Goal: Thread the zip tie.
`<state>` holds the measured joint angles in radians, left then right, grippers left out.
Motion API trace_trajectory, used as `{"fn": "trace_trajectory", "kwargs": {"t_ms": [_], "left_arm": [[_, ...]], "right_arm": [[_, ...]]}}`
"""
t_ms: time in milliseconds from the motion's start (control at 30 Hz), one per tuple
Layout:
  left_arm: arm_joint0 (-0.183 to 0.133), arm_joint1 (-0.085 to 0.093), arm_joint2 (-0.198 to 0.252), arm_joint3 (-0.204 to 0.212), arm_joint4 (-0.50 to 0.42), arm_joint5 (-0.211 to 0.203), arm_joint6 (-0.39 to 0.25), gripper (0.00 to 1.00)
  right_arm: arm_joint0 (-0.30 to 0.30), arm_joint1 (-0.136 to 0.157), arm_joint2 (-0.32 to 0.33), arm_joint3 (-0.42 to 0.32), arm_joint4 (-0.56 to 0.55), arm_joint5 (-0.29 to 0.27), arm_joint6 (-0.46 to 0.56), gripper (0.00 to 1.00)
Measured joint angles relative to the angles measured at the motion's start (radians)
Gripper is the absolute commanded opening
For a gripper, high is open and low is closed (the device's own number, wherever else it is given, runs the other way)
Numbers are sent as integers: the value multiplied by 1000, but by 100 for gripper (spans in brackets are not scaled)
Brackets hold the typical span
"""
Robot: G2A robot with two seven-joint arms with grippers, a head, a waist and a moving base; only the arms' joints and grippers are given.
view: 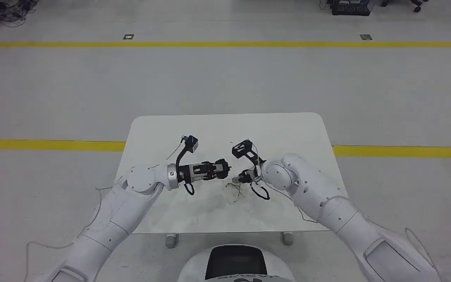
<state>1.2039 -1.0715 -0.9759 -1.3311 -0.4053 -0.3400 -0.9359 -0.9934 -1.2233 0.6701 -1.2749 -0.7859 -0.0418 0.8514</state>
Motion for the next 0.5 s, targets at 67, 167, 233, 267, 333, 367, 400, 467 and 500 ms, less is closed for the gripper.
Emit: {"fn": "trace_trajectory", "kwargs": {"t_ms": [67,167,233,267,333,367,400,467,500], "left_arm": [[0,0,0,0,0,0,0,0],[0,0,0,0,0,0,0,0],[0,0,0,0,0,0,0,0],[0,0,0,0,0,0,0,0],[0,0,0,0,0,0,0,0],[0,0,0,0,0,0,0,0],[0,0,0,0,0,0,0,0],[0,0,0,0,0,0,0,0],[0,0,0,0,0,0,0,0]], "right_arm": [[0,0,0,0,0,1,0,100],[-1,0,1,-1,0,1,-1,100],[-9,-1,-8,-1,-17,-14,-13,100],[-10,-2,-13,0,-24,-22,-16,100],[-6,-7,-29,6,-39,-47,-3,100],[0,-10,-36,10,-45,-60,5,100],[3,-12,-39,14,-47,-65,9,100],[5,-13,-40,16,-47,-65,10,100],[5,-13,-40,16,-47,-64,10,100]]}}
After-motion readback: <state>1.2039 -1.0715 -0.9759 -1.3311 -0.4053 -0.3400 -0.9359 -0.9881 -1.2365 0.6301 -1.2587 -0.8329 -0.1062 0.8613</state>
